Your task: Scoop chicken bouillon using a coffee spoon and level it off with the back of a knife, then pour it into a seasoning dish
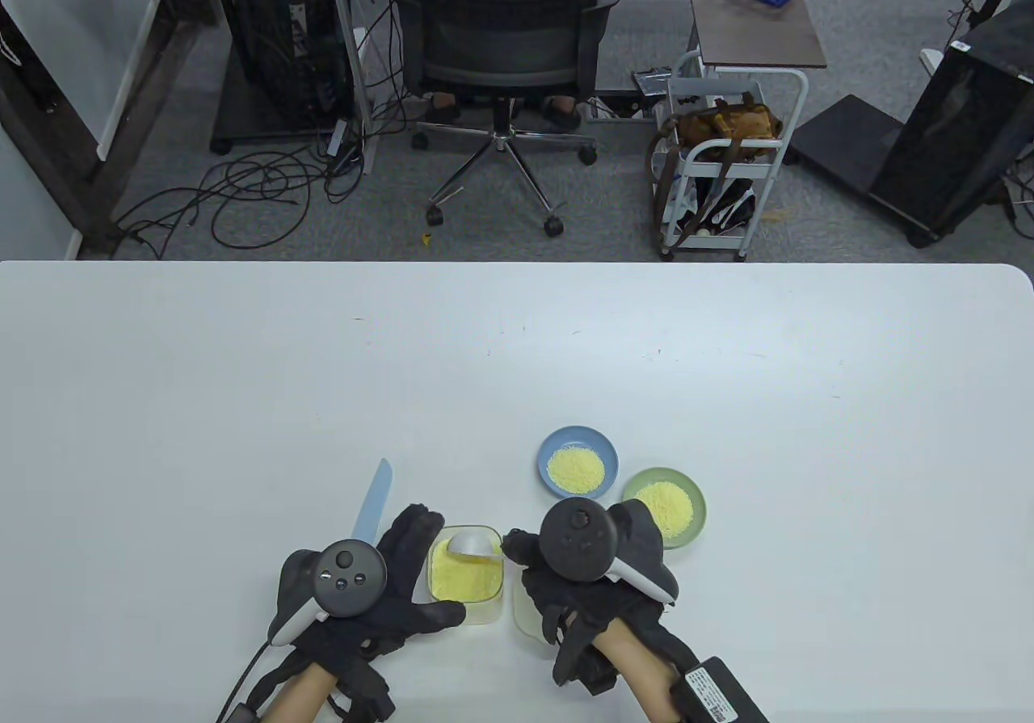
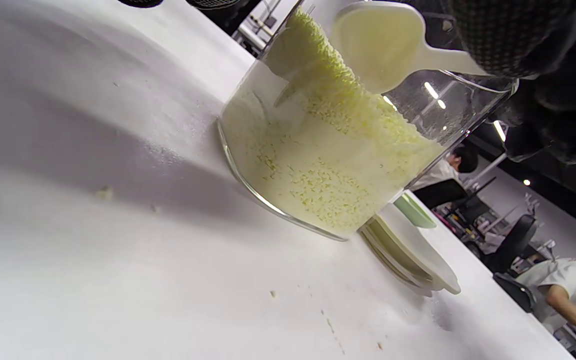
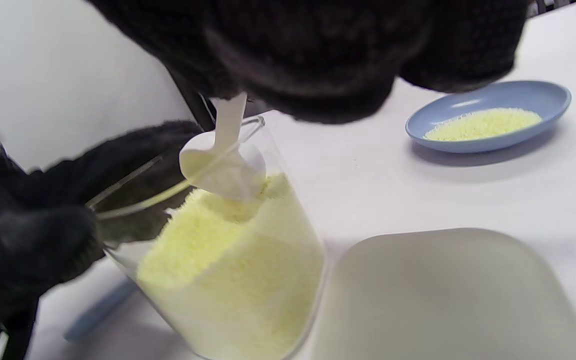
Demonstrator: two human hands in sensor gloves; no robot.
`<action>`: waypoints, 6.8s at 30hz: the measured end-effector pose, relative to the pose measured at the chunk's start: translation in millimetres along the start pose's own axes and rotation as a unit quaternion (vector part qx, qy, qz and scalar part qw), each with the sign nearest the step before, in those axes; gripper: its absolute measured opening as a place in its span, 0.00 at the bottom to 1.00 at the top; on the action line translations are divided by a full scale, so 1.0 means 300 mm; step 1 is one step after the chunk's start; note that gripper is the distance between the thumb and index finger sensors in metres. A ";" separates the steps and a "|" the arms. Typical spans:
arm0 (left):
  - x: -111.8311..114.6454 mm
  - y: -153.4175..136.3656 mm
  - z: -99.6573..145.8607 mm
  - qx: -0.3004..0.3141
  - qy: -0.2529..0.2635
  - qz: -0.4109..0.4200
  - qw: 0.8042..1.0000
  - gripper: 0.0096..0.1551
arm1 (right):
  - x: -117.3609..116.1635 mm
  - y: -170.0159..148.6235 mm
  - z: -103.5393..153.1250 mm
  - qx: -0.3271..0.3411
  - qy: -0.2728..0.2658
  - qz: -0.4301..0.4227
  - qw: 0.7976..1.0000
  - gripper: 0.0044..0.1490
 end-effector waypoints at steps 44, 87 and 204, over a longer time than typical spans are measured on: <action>-0.193 -0.134 0.058 -0.135 0.007 -0.119 0.984 0.49 | -0.089 -0.203 0.042 -0.054 0.046 -0.419 0.905 0.25; -0.241 0.038 0.116 -0.073 0.035 0.028 0.996 0.28 | -0.068 -0.199 0.072 -0.054 0.019 -0.413 0.909 0.25; -0.026 0.028 -0.008 -0.011 -0.005 0.000 1.000 0.68 | 0.031 -0.254 0.197 0.015 -0.042 -0.384 0.922 0.30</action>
Point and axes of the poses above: the tracker on the back of each hand, its own y axis roughly to the thumb side, its own z axis roughly from the fingertips to the wrist, x = y × z, the point moved 2 cm from there along -z, roughly from the wrist to the fingertips, and after that the axes turned 6 degrees about y, right-handed, at the moved point
